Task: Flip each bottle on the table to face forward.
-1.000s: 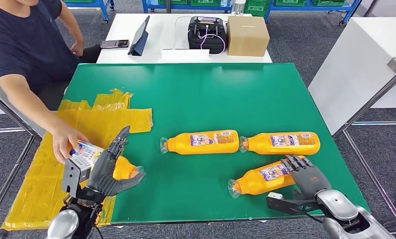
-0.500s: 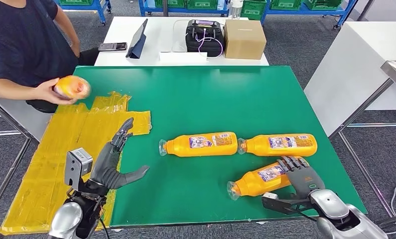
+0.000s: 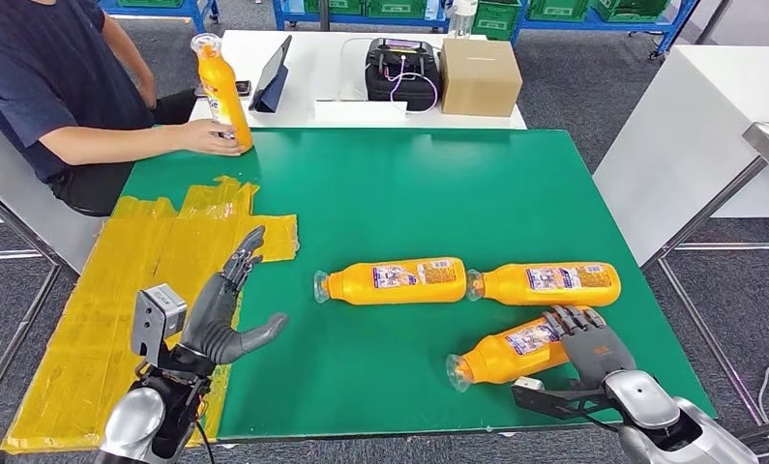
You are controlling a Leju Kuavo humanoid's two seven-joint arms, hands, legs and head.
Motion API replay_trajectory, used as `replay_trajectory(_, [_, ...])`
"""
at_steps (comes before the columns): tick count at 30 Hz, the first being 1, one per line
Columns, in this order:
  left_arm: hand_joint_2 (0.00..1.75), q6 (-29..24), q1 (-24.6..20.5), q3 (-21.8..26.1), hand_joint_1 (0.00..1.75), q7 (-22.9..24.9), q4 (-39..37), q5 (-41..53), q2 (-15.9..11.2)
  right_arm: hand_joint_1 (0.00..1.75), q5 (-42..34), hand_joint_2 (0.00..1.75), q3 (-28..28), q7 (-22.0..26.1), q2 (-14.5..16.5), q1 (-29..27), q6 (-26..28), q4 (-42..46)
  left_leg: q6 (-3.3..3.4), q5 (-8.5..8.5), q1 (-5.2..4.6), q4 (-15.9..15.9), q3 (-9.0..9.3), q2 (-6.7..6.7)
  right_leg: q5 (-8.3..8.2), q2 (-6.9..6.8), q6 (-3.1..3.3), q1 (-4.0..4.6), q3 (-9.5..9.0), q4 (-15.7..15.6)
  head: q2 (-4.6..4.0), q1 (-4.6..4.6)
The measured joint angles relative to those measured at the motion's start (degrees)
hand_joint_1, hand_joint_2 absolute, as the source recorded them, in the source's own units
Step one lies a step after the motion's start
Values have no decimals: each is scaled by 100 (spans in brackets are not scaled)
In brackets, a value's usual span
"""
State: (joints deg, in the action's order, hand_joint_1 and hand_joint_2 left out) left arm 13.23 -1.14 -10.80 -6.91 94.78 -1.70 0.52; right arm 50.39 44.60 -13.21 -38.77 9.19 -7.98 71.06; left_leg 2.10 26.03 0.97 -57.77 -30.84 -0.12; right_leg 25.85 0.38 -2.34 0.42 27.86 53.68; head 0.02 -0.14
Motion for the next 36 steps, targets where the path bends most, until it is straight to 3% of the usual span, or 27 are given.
replay_trajectory(13, [0,-8,9,-13,0,9,-16,23,0,2,131,175,90,-127,-17,6,119,-19,16,20,3,1,19,-5,5,-1,-4,4,-35,-26,0,-1])
replay_trajectory(17, [0,-54,73,-13,0,40,21,57,2,175,387,175,127,-382,97,-26,268,-76,10,34,12,4,26,6,28,2,-14,6,-46,-36,0,0])
replay_trajectory(36, [0,-9,84,-11,0,50,58,61,42,175,360,175,110,-202,91,-11,237,-136,27,44,10,3,50,-6,61,-2,-10,7,-81,-48,0,-1])
